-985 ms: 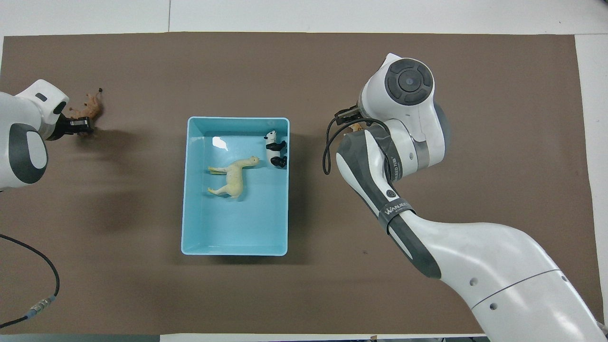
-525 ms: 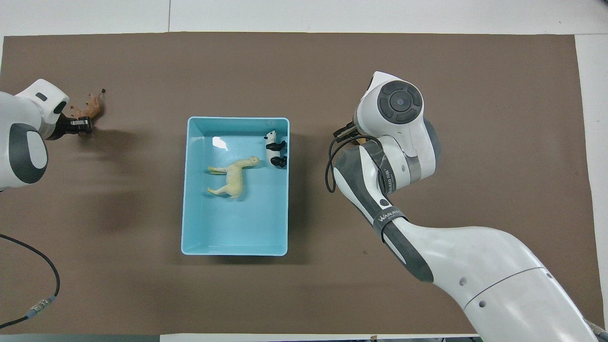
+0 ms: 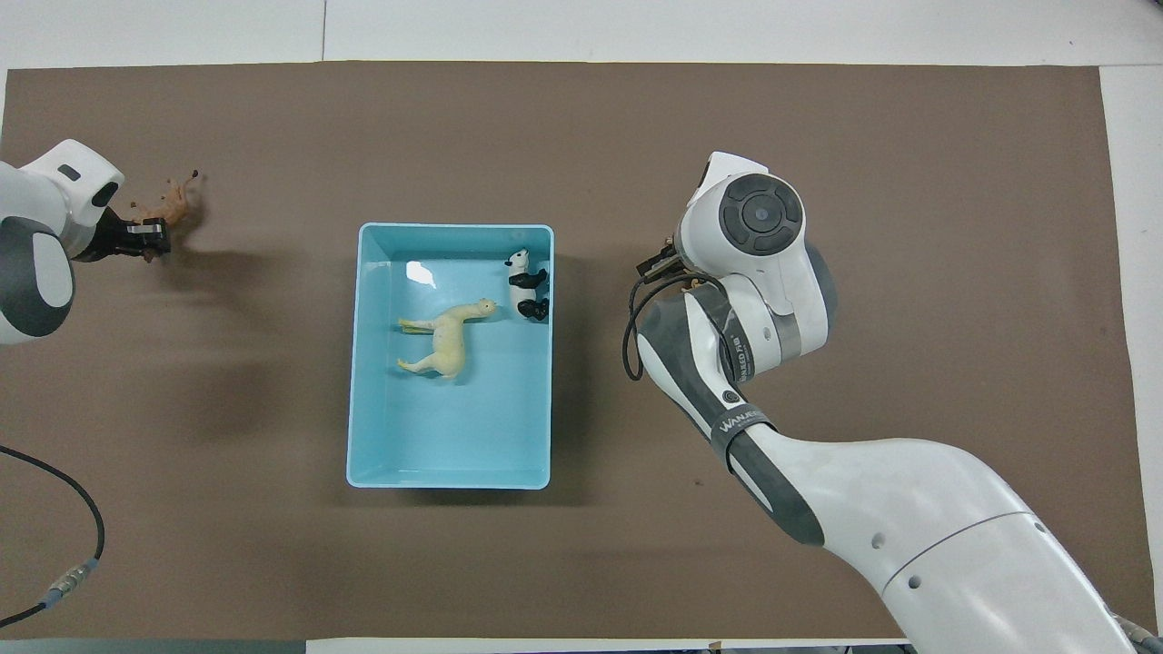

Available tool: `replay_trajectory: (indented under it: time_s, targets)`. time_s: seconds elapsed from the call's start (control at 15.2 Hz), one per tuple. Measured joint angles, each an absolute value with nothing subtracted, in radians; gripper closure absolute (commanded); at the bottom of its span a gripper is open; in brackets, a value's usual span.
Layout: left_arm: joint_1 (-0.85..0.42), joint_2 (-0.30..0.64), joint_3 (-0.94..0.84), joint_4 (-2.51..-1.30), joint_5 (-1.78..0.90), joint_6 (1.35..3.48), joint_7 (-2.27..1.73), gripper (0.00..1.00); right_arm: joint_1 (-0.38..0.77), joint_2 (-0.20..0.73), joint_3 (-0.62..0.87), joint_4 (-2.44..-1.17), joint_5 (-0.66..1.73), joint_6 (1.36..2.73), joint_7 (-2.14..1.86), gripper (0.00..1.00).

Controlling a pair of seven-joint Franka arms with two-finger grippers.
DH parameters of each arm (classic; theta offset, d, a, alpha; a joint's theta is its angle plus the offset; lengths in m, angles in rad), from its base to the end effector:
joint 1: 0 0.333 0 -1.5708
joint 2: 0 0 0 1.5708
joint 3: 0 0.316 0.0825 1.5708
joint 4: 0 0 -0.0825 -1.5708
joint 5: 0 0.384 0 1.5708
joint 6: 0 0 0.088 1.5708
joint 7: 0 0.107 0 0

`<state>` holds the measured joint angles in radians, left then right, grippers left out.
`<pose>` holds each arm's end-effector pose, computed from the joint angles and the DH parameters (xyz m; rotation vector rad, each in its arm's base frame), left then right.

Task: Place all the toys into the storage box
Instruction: 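Carry the brown horse into the box with the left gripper, then release the brown horse and withdraw the left gripper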

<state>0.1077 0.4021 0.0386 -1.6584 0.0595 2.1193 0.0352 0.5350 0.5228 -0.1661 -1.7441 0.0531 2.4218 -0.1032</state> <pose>0.6643 0.0978 0.3823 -3.0665 -0.1197 -0.0808 0.6303 0.2565 0.2947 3.0270 0.7144 0.2602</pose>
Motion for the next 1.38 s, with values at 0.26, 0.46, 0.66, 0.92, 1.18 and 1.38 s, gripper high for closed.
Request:
replay_trajectory:
  time_s: [0.26,0.46,0.66,0.92,1.18,1.38]
  targets:
    - [0.013,0.291,0.028,-1.623,0.057,1.884,-0.145,0.81,0.537,0.516,-0.163,-1.8,0.054,2.512,-0.103,1.0]
    - [-0.164,0.229,0.02,-1.628,0.052,1.772,-0.436,0.81,0.542,0.505,-0.164,-1.812,0.053,2.515,-0.103,1.0]
    - [-0.343,0.203,0.014,-1.657,0.039,1.748,-0.693,0.8,0.544,0.505,-0.164,-1.818,0.053,2.513,-0.103,1.0]
    - [-0.503,0.158,0.014,-1.796,0.037,1.788,-0.851,0.0,0.544,0.502,-0.164,-1.774,0.053,2.466,-0.103,1.0]
    - [-0.525,0.096,0.028,-1.86,0.037,1.789,-0.851,0.0,0.544,0.503,-0.164,-1.631,0.056,2.342,-0.099,1.0]
    - [-0.463,0.024,0.047,-1.859,0.037,1.769,-0.788,0.0,0.544,0.519,-0.163,-1.538,0.09,2.247,-0.052,1.0]
